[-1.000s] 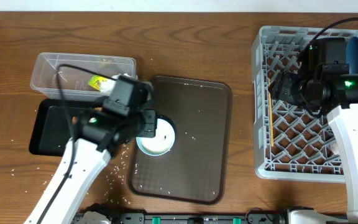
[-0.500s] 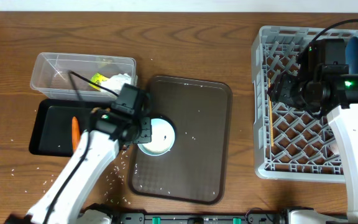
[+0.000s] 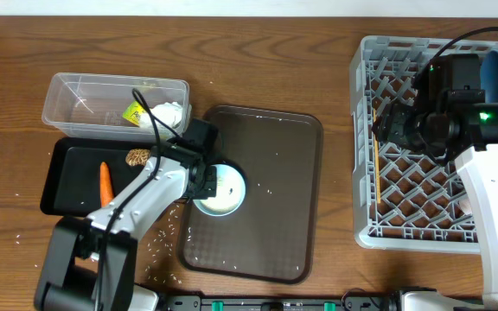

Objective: Sort waste into correct bins and load items into the dishwasher rack
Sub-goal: 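Carry the rice bowl left and tip the rice out over the black tray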

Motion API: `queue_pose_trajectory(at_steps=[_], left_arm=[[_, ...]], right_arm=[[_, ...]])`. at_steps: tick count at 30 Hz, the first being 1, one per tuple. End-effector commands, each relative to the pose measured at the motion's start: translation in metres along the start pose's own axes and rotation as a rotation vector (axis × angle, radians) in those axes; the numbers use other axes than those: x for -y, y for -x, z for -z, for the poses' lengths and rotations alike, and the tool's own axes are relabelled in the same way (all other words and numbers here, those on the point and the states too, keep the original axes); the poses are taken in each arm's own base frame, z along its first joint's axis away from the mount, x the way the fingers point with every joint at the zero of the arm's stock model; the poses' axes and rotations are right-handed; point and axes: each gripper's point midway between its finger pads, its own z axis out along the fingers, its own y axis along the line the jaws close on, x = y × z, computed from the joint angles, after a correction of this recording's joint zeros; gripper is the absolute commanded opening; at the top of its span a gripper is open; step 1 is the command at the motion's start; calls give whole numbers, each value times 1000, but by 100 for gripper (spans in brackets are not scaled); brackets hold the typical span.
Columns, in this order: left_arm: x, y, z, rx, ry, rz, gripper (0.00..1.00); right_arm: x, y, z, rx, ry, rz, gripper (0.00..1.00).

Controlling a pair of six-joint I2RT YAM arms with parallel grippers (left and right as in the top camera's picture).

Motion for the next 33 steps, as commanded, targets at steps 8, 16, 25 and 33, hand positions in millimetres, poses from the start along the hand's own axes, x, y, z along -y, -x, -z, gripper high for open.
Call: queue_pose_trajectory(at_steps=[8,16,25,33], left_arm=[[27,0,-6,-3,-116,-160,17],[27,-2,-30,-49,-103,-165,6],[29,5,-9,-27,-109,-165,6],[20,14,47,85,-81,-151,6]], right_arm=[[-2,3,3,10,8,17,67],[-1,3,3,12,4,17,67],[-1,3,3,11,4,17,67],[-2,4,3,17,6,18,67]])
